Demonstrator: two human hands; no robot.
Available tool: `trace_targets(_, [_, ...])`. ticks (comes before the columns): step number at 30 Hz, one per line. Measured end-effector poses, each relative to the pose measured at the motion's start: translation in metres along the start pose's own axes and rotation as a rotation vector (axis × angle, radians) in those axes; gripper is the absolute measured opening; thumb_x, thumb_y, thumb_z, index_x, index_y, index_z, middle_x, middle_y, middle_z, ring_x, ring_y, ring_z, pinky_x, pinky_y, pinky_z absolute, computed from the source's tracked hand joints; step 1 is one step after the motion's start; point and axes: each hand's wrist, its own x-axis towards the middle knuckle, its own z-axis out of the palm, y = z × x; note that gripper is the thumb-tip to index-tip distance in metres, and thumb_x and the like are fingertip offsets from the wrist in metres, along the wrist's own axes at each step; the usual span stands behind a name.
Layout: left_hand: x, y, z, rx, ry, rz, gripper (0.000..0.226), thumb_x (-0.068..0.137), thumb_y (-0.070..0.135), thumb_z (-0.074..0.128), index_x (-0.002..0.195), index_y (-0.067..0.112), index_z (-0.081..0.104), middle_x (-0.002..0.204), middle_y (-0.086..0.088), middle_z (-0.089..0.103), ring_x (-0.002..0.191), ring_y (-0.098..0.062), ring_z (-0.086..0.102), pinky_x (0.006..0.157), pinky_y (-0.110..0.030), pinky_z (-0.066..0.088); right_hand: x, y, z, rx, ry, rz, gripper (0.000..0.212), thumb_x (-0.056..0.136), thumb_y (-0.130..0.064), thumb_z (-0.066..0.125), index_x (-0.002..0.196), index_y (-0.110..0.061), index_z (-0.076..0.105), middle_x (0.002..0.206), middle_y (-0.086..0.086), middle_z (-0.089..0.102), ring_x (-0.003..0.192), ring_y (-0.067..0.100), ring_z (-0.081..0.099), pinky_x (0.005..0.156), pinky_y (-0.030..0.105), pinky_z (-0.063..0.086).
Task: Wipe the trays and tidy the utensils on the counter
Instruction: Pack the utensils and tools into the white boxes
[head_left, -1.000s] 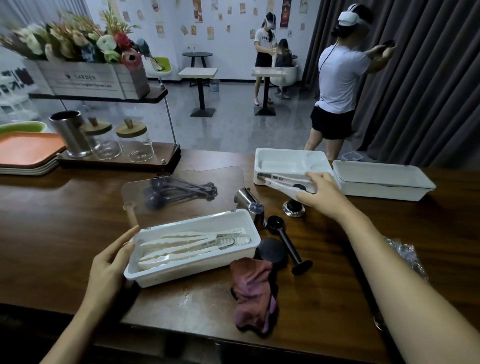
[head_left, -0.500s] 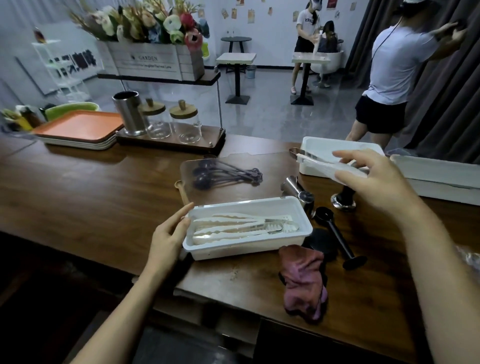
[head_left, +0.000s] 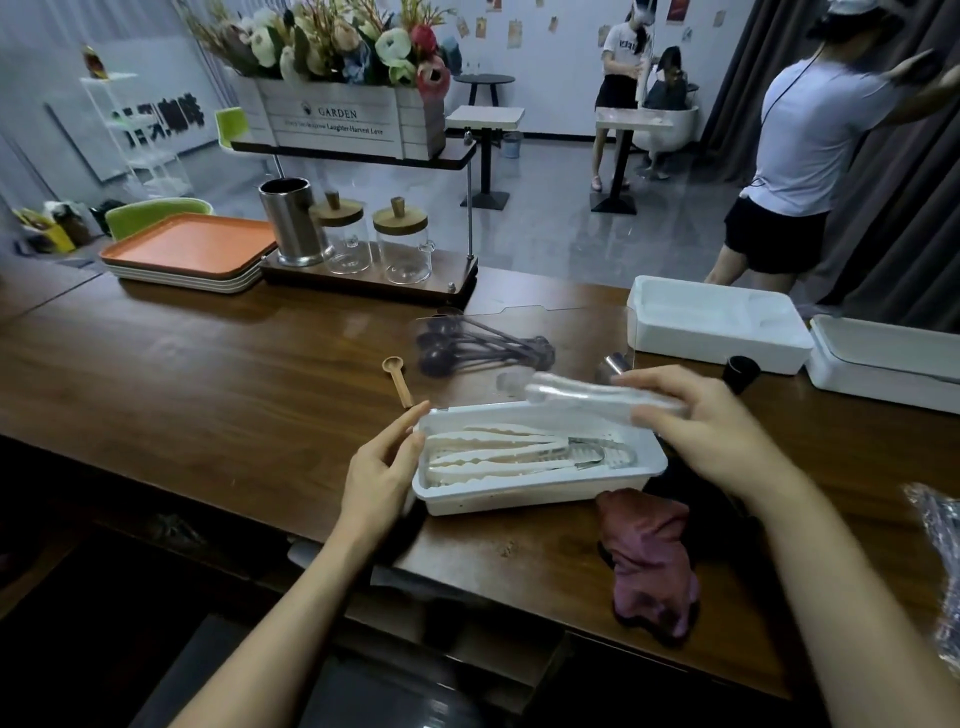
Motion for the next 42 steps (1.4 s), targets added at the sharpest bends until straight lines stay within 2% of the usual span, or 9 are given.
trace_targets(5, [0.0,0.0,-0.001,0.023,-0.009,0.003,0.033,0.1,0.04,0.058,0.131,0.047,0.065,0.128,0.021,0.069,0.119,-0.002,0.064,0.104,-0.046,0.052,0.019,0.0,0.06,-0.068,-0.203,-0.011,0.04,0.093,-0.01,0.062,0.108,-0.047,0.068,0.117,-0.017,0.066,0.105,0.02,0.066,0.093,0.047,0.055])
trace_targets(10, [0.0,-0.001,-0.001,0.031,-0.002,0.011,0.035,0.097,0.044,0.056,0.131,0.049,0.065,0.128,0.022,0.069,0.119,0.0,0.063,0.106,-0.045,0.051,0.035,-0.006,0.07,-0.352,-0.36,0.016,0.048,0.094,-0.007,0.053,0.126,-0.043,0.057,0.123,-0.022,0.052,0.097,0.001,0.057,0.083,0.02,0.047])
trace_targets(14, [0.0,-0.002,-0.001,0.044,0.005,0.012,0.033,0.099,0.043,0.056,0.13,0.053,0.064,0.124,0.025,0.069,0.113,0.001,0.065,0.102,-0.044,0.053,0.046,-0.016,0.073,-0.501,-0.484,0.024,0.062,0.091,-0.007,0.056,0.146,-0.034,0.047,0.135,-0.012,0.042,0.092,0.003,0.051,0.082,0.023,0.044])
trace_targets(18, [0.0,-0.001,-0.001,0.041,0.022,0.012,0.034,0.097,0.046,0.055,0.129,0.052,0.065,0.124,0.027,0.069,0.115,0.005,0.063,0.103,-0.042,0.053,0.05,-0.012,0.059,-0.536,-0.522,0.084,0.058,0.085,-0.002,0.058,0.13,-0.039,0.055,0.129,-0.011,0.044,0.114,0.015,0.048,0.094,0.033,0.046])
trace_targets(21, [0.001,-0.001,0.0,0.047,0.027,0.019,0.035,0.096,0.047,0.054,0.129,0.05,0.066,0.123,0.028,0.069,0.114,0.007,0.063,0.102,-0.04,0.053,0.05,-0.008,0.045,-0.565,-0.531,0.133,0.048,0.085,-0.007,0.061,0.118,-0.043,0.057,0.121,-0.01,0.048,0.101,0.01,0.047,0.086,0.03,0.04])
trace_targets(26, [0.003,-0.004,-0.001,0.051,0.024,0.026,0.037,0.097,0.05,0.052,0.132,0.052,0.063,0.122,0.034,0.066,0.112,0.009,0.062,0.103,-0.041,0.052,0.041,-0.012,0.051,-0.529,-0.458,0.168,0.052,0.085,-0.015,0.063,0.132,-0.037,0.058,0.136,-0.008,0.051,0.123,0.015,0.047,0.099,0.035,0.045])
trace_targets(30, [0.008,-0.008,-0.006,0.023,-0.012,0.03,0.039,0.097,0.054,0.052,0.135,0.052,0.06,0.133,0.029,0.063,0.125,0.005,0.058,0.108,-0.044,0.05,0.027,-0.018,0.059,-0.397,-0.428,0.158,0.054,0.088,-0.022,0.066,0.139,-0.036,0.056,0.141,-0.014,0.052,0.128,0.003,0.046,0.095,0.017,0.042])
trace_targets(34, [0.016,-0.011,-0.01,0.014,-0.054,0.031,0.036,0.1,0.052,0.052,0.136,0.051,0.06,0.134,0.025,0.064,0.126,0.001,0.058,0.108,-0.046,0.049,0.023,-0.016,0.068,-0.54,-0.361,0.099,0.053,0.09,-0.032,0.059,0.142,-0.039,0.053,0.147,-0.013,0.051,0.136,0.007,0.044,0.115,0.033,0.034])
trace_targets(42, [0.03,-0.012,-0.015,-0.04,-0.117,0.055,0.04,0.1,0.048,0.056,0.139,0.054,0.055,0.135,0.018,0.066,0.128,-0.005,0.059,0.109,-0.05,0.048,0.008,0.009,0.084,-0.577,-0.01,0.02,0.035,0.099,-0.03,0.055,0.133,-0.035,0.062,0.125,-0.014,0.052,0.124,0.01,0.037,0.1,0.028,0.034])
